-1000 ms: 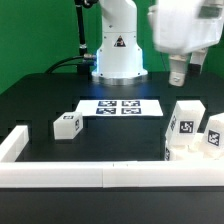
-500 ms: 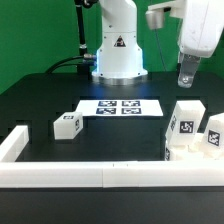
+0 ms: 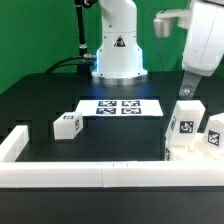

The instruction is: Assemble stool

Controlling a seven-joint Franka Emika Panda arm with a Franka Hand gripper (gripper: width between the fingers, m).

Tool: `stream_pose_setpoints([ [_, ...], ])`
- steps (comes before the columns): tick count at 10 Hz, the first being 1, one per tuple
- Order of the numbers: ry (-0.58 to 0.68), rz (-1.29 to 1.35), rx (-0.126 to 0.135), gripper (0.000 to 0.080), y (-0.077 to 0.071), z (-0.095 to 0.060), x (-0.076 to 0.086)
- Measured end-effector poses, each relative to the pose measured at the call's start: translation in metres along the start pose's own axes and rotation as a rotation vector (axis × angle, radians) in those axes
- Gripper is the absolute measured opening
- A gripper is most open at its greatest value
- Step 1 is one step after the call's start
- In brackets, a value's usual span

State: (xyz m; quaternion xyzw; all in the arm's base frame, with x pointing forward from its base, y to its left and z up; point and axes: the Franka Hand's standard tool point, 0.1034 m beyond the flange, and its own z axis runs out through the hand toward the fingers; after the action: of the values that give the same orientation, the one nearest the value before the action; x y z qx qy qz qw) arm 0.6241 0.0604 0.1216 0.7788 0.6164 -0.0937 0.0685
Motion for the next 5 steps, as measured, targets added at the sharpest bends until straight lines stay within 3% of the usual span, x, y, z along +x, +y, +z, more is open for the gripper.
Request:
stream_pose_setpoints([
  [2, -0.006, 0.015, 0.005, 0.0649, -0.001, 0.016, -0.008],
  [5, -0.007, 0.029, 0.003, 0.0649, -0.004, 0.029, -0.001],
])
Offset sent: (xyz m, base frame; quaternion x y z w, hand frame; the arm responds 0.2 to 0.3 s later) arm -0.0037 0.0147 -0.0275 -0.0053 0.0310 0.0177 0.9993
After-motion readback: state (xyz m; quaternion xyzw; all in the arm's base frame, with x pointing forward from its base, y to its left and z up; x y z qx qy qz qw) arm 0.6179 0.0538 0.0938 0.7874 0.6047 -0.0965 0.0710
